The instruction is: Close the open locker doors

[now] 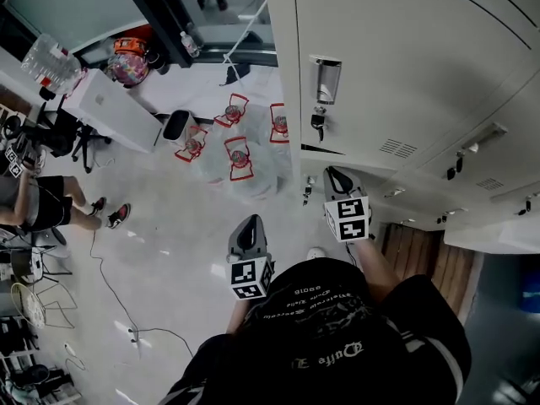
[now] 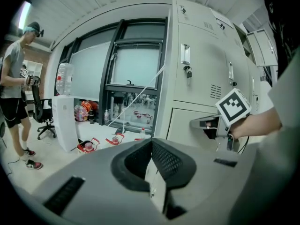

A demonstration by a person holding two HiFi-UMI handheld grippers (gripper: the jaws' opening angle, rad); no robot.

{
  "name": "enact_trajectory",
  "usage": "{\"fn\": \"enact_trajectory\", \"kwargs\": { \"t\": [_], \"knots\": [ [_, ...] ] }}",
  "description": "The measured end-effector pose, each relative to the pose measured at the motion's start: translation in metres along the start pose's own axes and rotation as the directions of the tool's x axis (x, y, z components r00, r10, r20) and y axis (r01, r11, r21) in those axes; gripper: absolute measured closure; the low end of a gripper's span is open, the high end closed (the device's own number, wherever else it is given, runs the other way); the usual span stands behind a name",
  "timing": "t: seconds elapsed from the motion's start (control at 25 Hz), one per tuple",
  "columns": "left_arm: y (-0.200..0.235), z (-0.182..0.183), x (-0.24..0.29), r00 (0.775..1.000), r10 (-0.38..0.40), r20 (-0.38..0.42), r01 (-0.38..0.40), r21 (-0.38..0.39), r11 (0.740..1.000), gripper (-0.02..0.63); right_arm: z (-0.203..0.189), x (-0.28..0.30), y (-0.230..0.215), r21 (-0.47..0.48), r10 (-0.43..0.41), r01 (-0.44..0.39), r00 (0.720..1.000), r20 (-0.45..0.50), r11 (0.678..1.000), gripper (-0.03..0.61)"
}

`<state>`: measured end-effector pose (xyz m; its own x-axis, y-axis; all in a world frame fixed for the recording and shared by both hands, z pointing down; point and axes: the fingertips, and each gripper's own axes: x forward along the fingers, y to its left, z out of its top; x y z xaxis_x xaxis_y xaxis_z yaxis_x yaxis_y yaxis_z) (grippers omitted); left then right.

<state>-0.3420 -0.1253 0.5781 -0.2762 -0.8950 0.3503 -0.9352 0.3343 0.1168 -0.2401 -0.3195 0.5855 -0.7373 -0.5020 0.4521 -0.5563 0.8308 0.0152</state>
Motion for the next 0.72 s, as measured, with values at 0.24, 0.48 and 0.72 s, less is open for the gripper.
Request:
{"fn": "enact_trajectory", "kwargs": {
  "t": [0.24, 0.48, 0.72],
  "knots": [
    [-0.002, 0.005, 0.007, 1.000, -0.005, 0.000, 0.005, 0.010, 1.000, 0.606, 0.006, 0.009, -0.020, 0.035, -0.049, 0.049, 0.999, 0.012, 0.998, 0.557],
    [-0.015, 0.007, 0.007, 0.999, -0.053, -0.001, 0.053, 0.019, 0.998, 0.606, 0.007, 0.006, -0.027, 0.066, -0.066, 0.065, 0.998, 0.018, 0.996, 0.565],
    [-0.030, 0.008, -0.006, 0.988, -0.151, 0.013, 0.150, 0.042, 0.988, 0.606, 0.001, -0.030, -0.016, 0.098, -0.078, 0.077, 0.997, 0.009, 0.992, 0.563]
  ]
}}
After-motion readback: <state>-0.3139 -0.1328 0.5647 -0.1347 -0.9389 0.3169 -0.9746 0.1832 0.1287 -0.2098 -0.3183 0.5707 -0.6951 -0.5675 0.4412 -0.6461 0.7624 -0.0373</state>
